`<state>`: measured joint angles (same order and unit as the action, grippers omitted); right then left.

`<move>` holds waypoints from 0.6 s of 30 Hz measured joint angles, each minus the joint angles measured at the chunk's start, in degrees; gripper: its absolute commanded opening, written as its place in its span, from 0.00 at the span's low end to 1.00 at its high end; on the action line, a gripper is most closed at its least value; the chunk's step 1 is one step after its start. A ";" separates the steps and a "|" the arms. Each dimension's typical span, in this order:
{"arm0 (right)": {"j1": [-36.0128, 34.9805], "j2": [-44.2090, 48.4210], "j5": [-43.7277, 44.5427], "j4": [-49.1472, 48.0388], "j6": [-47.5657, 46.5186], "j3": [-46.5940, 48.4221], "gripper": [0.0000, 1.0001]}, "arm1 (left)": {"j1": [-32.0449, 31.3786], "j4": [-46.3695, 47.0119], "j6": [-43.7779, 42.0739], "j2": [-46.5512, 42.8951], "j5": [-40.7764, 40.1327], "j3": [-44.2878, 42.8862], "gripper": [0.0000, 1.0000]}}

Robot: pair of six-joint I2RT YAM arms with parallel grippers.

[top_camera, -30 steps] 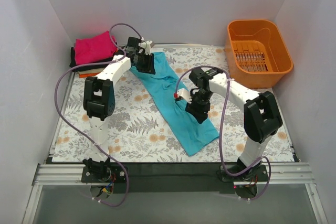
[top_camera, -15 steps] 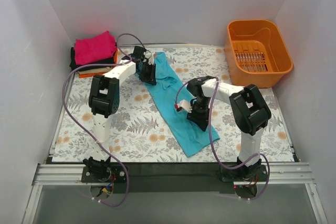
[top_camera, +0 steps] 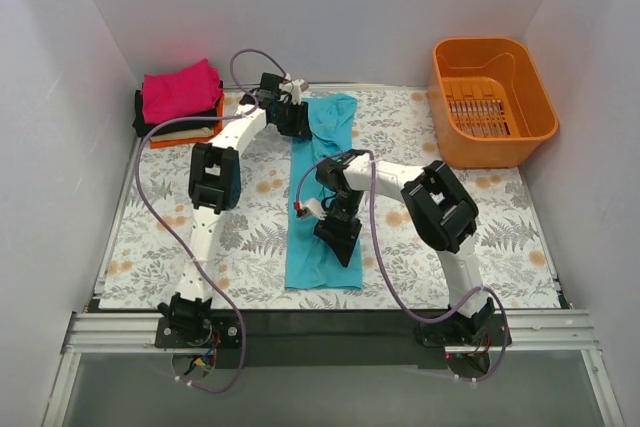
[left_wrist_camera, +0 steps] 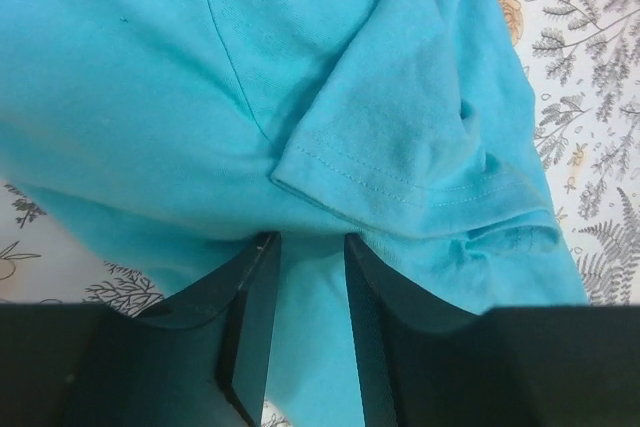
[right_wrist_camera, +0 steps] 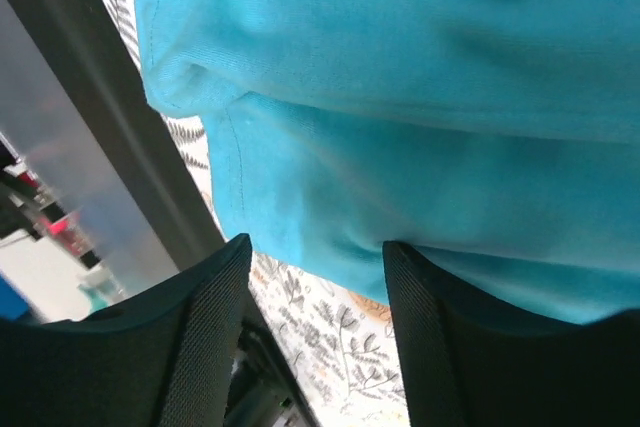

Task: Fold and stack the t-shirts
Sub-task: Fold the tshirt

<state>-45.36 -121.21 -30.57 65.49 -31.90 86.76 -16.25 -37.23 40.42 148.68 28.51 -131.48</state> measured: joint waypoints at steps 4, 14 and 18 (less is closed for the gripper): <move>-0.02 4.63 -1.01 -4.92 0.07 -2.84 0.61 | 1.49 1.11 0.04 -4.61 3.06 6.34 0.35; 0.55 42.51 4.87 -16.33 -6.43 -20.63 0.64 | 3.15 10.40 -10.14 -61.40 12.76 51.30 0.39; -3.72 49.35 10.82 -22.80 -10.40 -31.50 0.62 | 1.62 11.47 -23.10 -84.43 17.25 71.58 0.41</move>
<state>-49.08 -71.85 -19.75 42.70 -42.30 55.27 -14.63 -25.76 17.32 64.25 45.76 -59.90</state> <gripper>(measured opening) 0.629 0.399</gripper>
